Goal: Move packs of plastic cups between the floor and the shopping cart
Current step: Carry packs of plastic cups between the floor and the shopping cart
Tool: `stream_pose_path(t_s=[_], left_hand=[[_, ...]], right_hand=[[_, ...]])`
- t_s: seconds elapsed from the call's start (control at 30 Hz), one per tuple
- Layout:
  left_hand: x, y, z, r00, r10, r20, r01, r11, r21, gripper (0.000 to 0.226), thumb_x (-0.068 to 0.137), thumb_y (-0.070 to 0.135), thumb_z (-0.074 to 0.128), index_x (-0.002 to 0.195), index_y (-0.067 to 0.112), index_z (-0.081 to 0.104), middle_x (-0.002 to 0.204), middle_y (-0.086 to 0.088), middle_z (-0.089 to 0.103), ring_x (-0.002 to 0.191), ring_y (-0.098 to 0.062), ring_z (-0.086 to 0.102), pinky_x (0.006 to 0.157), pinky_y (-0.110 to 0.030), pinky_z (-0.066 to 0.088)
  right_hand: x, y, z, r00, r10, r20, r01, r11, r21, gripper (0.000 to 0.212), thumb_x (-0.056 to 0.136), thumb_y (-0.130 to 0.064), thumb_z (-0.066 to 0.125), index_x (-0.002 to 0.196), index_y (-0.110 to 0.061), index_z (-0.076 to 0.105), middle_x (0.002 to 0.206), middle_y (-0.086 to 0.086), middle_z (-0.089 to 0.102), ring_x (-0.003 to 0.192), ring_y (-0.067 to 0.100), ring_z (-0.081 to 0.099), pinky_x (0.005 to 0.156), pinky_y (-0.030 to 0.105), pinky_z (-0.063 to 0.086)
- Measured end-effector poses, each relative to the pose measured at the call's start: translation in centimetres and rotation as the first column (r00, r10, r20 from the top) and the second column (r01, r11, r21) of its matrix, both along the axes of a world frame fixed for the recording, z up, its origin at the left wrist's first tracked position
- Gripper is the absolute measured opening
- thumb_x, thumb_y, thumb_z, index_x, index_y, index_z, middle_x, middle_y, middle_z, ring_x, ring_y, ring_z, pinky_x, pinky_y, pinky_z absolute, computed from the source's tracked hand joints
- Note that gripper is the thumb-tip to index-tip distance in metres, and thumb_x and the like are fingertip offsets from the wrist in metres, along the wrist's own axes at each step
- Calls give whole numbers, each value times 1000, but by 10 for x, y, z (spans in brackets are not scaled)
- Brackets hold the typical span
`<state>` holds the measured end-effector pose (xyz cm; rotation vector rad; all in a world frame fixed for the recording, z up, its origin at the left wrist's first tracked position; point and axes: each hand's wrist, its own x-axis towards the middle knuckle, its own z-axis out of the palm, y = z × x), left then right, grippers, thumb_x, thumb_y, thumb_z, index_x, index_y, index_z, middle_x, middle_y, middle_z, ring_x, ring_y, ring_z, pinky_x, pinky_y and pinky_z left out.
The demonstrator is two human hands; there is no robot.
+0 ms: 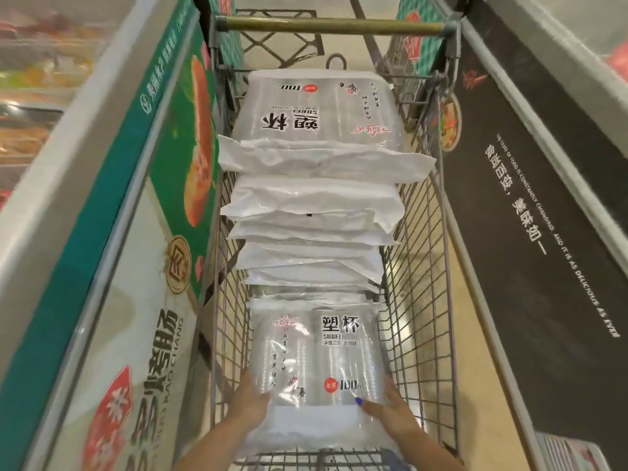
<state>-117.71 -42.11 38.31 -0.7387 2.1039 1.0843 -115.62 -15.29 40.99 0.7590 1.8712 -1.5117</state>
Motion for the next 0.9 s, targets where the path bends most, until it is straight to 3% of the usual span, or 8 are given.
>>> stream_pose_path(t_s=[0.07,0.17,0.3,0.37,0.47,0.67,0.8,0.9], left_hand=[[-4,0,-3,1000,-21,-23,20,1000,-10,71,97,8,53,154,11,12,159,-5,22,146,-27,23,118,-39,19],[-2,0,0,993,-73,-95,68,997,-46,72,99,9,50,155,13,6,161,-4,15,147,-24,19,118,-33,14],[6,2,16,964,-193,-184,167,975,-150,73,99,19,51,155,11,5,163,-5,7,150,-19,9,121,-29,5],[3,8,38,934,-270,-234,234,957,-172,74,99,26,53,156,18,6,163,0,3,150,-16,5,121,-31,6],[-15,11,85,867,-349,-355,305,936,-176,75,96,33,56,155,24,11,162,6,4,149,-14,6,118,-29,6],[-56,-2,211,674,-518,-527,353,852,-386,72,94,39,57,154,21,20,162,0,14,149,-20,15,119,-36,16],[-59,-7,292,609,-541,-579,273,829,-488,71,92,35,60,153,22,24,161,1,17,148,-23,18,120,-41,19],[-47,-11,334,578,-567,-586,211,798,-564,77,89,41,63,153,23,23,161,-3,20,147,-24,21,119,-42,21]], right_hand=[[-5,0,-7,1000,8,-16,-8,1000,4,82,82,-5,74,151,-17,30,142,7,48,111,17,43,102,32,39],[-10,-4,-10,998,52,-31,-50,997,53,80,84,-12,75,150,-20,31,121,-3,53,110,18,47,93,29,39],[-7,-11,1,986,143,-87,-111,948,299,93,82,-33,78,154,-23,21,154,-2,36,138,22,37,109,33,34],[-8,-14,15,967,218,-129,-155,912,380,95,79,-42,78,154,-25,22,157,-3,31,142,20,32,116,37,31],[-19,-22,55,918,320,-232,-196,879,435,87,82,-43,75,152,-24,27,156,-3,31,142,18,30,117,34,28],[-56,-38,167,767,487,-417,-210,805,554,89,83,-50,72,153,-25,24,158,-4,28,144,19,29,117,40,29],[-69,-46,246,611,580,-539,-173,762,624,88,85,-50,69,155,-24,21,161,-2,23,147,19,19,120,36,20],[-72,-51,292,493,660,-566,-158,708,689,88,86,-56,65,154,-26,19,161,-2,22,148,20,18,121,40,20]])
